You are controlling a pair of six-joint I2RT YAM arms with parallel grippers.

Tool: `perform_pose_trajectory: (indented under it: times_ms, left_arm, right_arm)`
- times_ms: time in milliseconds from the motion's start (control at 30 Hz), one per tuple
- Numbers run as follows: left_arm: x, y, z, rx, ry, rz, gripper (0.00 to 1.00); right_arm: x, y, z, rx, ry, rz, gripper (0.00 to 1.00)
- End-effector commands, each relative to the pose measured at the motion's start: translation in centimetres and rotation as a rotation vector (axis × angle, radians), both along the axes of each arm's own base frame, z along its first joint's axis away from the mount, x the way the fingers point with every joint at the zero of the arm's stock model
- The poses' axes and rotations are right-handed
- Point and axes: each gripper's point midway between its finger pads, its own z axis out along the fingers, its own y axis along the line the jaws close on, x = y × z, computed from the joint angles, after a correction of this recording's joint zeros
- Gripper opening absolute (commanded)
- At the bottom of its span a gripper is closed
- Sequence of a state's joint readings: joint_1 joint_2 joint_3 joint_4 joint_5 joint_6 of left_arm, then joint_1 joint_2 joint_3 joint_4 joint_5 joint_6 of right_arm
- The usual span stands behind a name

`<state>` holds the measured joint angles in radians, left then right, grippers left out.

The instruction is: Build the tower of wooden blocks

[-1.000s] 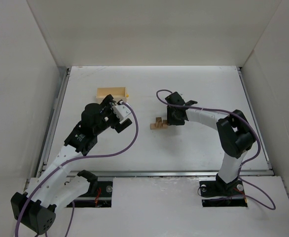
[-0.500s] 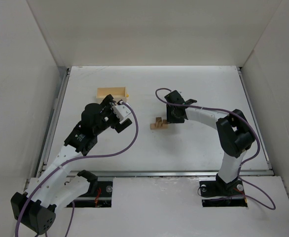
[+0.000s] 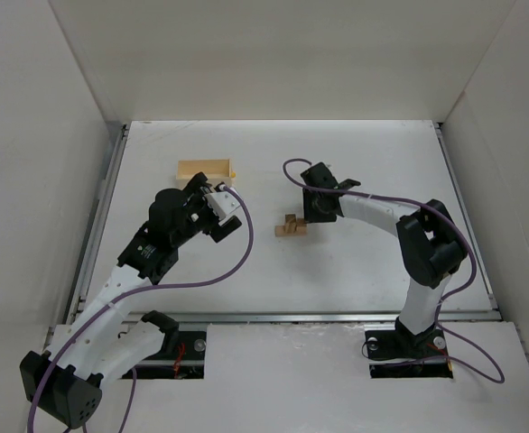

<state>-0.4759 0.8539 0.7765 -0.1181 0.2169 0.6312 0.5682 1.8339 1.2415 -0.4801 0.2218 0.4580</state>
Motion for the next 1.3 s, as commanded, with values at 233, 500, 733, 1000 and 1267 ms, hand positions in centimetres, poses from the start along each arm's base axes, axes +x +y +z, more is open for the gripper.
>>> perform_pose_trajectory:
  times_ms: [233, 500, 733, 1000, 1267]
  left_arm:
    - [0.3, 0.1, 1.2, -0.009, -0.061, 0.008, 0.92]
    - [0.2, 0.2, 0.7, -0.005, -0.053, 0.008, 0.92]
    - [0.2, 0.2, 0.7, -0.005, -0.053, 0.008, 0.92]
    - [0.5, 0.0, 0.5, -0.015, -0.051, 0.011, 0.93]
    - [1.2, -0.1, 0.4, -0.154, 0.009, 0.108, 0.99]
  right_arm:
    - [2.1, 1.5, 1.7, 0.057, -0.058, 0.022, 0.48]
    - [1.9, 0.3, 1.4, 0.005, -0.054, -0.016, 0.48]
    - [2.7, -2.8, 4.7, -0.001, -0.138, -0.192, 0.48]
    - [5.0, -2.2, 12.5, 0.105, -0.272, -0.089, 0.63]
    - [9.6, -1.3, 9.9, 0.126, -0.127, -0.065, 0.84]
